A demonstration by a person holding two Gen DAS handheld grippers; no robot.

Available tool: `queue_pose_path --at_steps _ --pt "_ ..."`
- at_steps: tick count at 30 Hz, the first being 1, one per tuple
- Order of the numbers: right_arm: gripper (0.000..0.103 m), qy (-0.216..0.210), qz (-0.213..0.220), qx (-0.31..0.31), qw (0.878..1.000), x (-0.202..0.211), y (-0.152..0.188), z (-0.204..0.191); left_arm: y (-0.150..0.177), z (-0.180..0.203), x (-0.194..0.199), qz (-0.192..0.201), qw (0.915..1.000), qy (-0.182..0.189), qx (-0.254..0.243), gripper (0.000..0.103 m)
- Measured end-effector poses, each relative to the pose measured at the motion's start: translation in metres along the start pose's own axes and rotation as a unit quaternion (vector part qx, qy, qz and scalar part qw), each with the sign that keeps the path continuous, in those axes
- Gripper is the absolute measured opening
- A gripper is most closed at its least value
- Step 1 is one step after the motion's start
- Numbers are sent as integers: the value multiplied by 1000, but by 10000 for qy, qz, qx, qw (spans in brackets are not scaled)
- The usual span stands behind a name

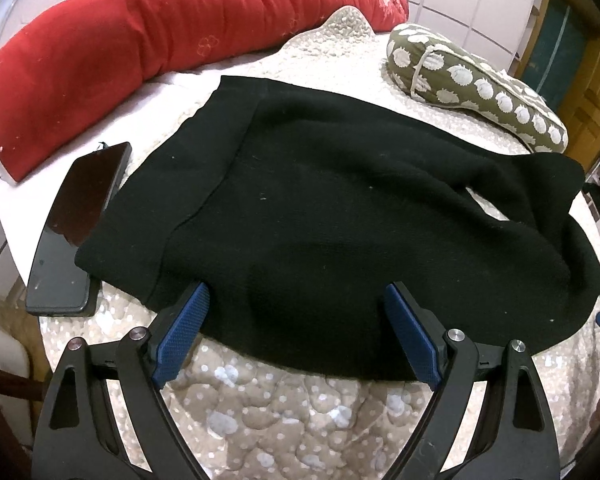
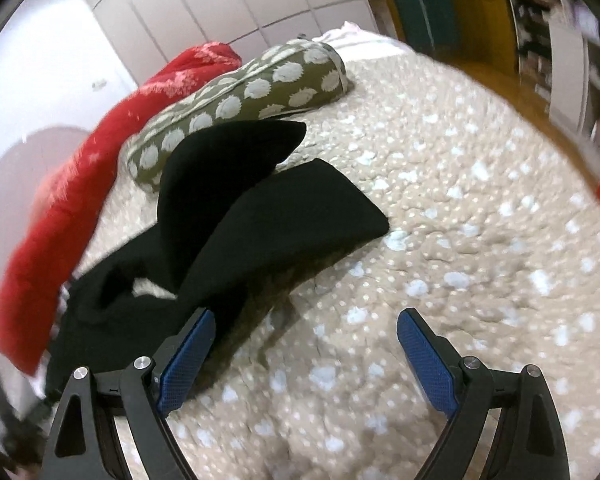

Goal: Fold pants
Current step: 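Grasp the cuff of one black pants leg with the right tool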

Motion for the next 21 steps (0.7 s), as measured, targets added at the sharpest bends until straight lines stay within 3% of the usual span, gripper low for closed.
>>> queue_pose_path --at_steps 6,10,15,21 --pt "88 -221 -1 -579 9981 -30 -26 12 1 0 -4 -26 10000 -71 -57 89" --pt "87 -817 -2 -1369 9872 -22 -32 18 0 -1 -4 -66 9999 -46 -62 89" --pt "82 -499 152 -1440 9882 -4 -26 40 0 2 -7 -53 9999 -105 -54 92" --pt "82 -955 377 -1747 9792 9 -34 38 -1 2 -7 -78 9999 -67 -60 92"
Point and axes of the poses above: each gripper's, at about its wrist camera, not at the fingertips, and x roughly against the way its jaws point, z to its right, y to its underside, the point moved 10 cm from there along -x, roughly the way its jaws point
